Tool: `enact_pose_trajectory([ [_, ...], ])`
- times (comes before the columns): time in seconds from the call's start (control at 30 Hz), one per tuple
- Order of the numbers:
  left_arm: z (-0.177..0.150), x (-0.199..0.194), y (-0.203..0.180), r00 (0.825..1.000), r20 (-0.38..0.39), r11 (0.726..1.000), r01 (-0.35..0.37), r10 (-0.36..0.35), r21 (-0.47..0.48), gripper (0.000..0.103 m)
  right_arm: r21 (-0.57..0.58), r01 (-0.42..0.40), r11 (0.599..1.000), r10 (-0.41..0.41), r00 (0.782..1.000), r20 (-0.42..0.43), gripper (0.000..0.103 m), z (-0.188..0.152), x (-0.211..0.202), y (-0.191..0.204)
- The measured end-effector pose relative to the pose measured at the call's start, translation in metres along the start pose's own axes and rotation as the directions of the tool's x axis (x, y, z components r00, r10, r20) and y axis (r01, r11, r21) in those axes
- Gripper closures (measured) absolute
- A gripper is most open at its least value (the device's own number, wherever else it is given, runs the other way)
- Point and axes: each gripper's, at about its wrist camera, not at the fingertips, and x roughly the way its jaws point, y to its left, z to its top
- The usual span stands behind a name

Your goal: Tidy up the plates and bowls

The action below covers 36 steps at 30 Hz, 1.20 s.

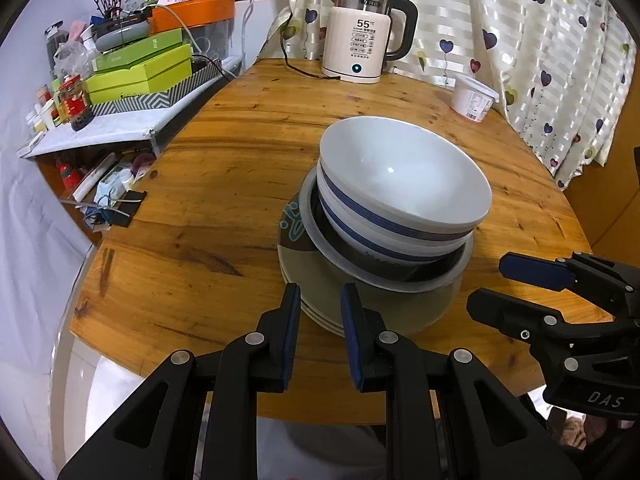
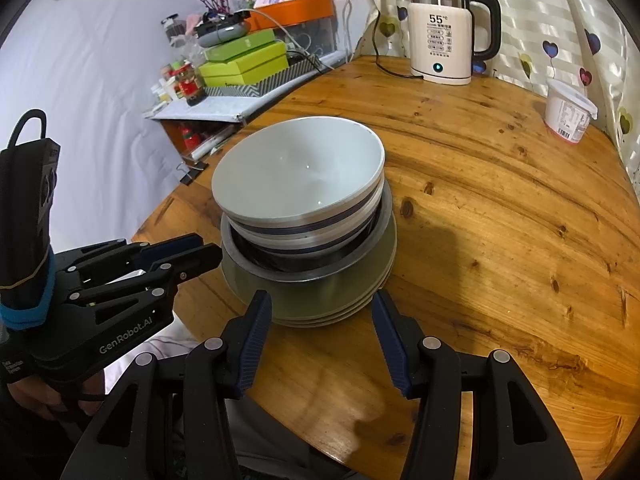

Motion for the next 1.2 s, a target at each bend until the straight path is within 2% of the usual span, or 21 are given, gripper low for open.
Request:
enact_pose_trajectory([
  [1.2,-0.0033,0.0023,0.0002,1.000,-0.006,1.000,-0.026,0.026,0.004,0.081,-0.001,-0.001,1.000,0.001,1.000,0.004,0.048,-0.0009,0.0004,0.0001],
])
